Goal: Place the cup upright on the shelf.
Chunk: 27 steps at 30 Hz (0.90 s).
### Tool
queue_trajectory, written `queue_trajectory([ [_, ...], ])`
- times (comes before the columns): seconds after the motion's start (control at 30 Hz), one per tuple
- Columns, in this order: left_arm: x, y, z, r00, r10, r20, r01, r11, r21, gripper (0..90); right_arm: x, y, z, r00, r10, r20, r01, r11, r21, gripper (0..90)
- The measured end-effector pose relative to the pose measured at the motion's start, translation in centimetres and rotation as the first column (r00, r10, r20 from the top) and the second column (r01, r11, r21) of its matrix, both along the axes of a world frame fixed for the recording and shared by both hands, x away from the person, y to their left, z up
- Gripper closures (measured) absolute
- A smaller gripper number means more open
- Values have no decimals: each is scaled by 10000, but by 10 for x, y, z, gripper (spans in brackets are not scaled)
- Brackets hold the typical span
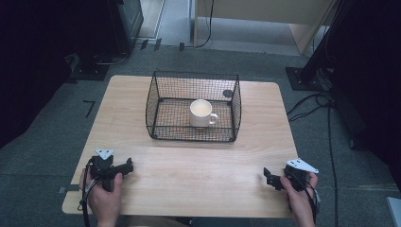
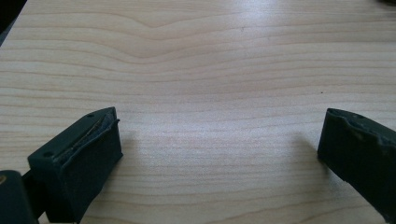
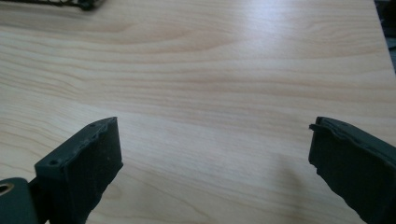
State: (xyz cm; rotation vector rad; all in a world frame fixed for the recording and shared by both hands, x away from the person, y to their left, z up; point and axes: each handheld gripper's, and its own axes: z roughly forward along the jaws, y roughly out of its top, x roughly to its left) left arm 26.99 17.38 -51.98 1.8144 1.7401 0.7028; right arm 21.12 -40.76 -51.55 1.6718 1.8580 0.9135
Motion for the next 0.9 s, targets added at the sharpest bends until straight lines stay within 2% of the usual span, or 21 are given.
queue_trajectory([
  [0.37,0,0,0,10000,0,1,0,10000,-4,0,-7,-9,-12,9984,-431,-359,409,9973,-609,12],
  [0.9,0,0,0,10000,-3,1,3,10000,1,0,-7,-10,-12,9986,-334,-420,307,9974,-646,0],
])
